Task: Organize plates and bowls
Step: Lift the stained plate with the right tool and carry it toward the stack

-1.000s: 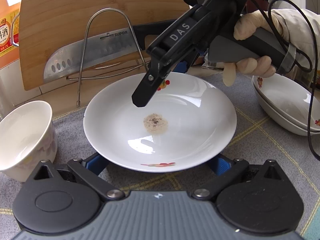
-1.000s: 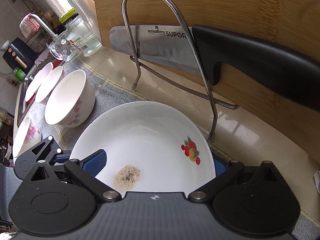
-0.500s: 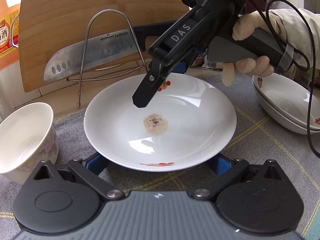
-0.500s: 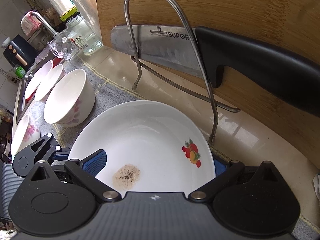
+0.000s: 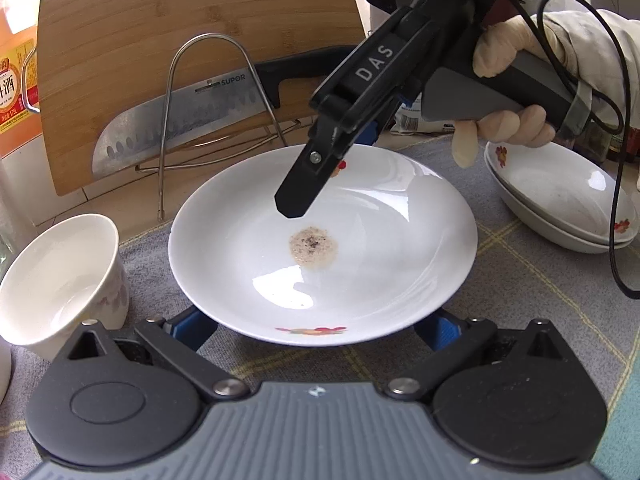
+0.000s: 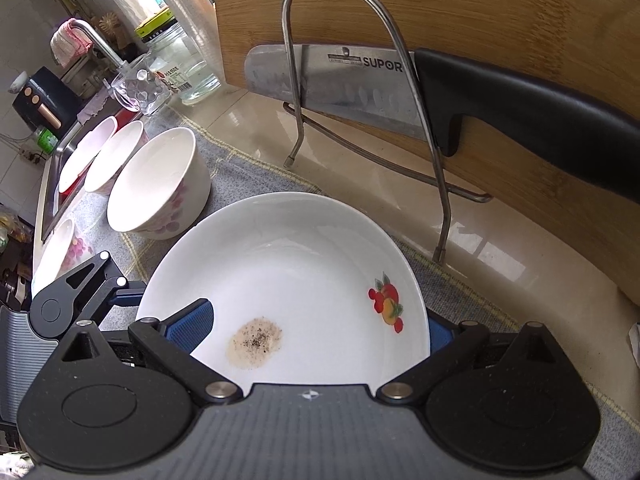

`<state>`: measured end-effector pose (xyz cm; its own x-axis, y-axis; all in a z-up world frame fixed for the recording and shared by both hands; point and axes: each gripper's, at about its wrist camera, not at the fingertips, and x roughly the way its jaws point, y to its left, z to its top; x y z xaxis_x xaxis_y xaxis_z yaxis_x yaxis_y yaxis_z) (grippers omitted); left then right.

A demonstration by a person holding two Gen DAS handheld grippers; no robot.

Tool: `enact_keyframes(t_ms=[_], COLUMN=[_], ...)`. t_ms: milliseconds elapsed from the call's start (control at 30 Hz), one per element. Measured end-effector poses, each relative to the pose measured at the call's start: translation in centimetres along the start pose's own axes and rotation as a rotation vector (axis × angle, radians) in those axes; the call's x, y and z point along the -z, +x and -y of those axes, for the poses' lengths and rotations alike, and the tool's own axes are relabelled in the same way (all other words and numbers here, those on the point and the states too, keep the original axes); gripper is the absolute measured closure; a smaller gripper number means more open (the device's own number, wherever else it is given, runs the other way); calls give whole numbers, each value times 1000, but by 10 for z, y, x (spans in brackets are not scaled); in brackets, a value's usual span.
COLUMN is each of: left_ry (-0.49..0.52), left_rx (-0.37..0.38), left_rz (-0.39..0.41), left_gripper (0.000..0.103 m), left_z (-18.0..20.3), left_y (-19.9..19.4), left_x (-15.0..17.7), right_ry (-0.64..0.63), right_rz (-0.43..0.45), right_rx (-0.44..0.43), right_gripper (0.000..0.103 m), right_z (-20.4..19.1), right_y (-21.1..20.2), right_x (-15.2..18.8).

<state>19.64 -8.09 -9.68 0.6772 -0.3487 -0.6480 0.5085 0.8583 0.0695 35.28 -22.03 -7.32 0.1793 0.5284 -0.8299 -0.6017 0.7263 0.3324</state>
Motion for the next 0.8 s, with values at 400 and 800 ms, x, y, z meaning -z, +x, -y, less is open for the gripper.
enact_keyframes(t_ms=[400, 800], left_ry=[34, 67], left_rx=[23, 42], left_rz=[-11, -6], left_gripper=[1, 1], left_z=[18, 41], left_y=[-40, -66], left_x=[3, -1], right_ry=[24, 54], right_rz=[34, 68], right_rx=[-5, 0], right_gripper=[0, 0], right_z=[-28, -46], right_y=[-31, -60], right_x=[30, 66])
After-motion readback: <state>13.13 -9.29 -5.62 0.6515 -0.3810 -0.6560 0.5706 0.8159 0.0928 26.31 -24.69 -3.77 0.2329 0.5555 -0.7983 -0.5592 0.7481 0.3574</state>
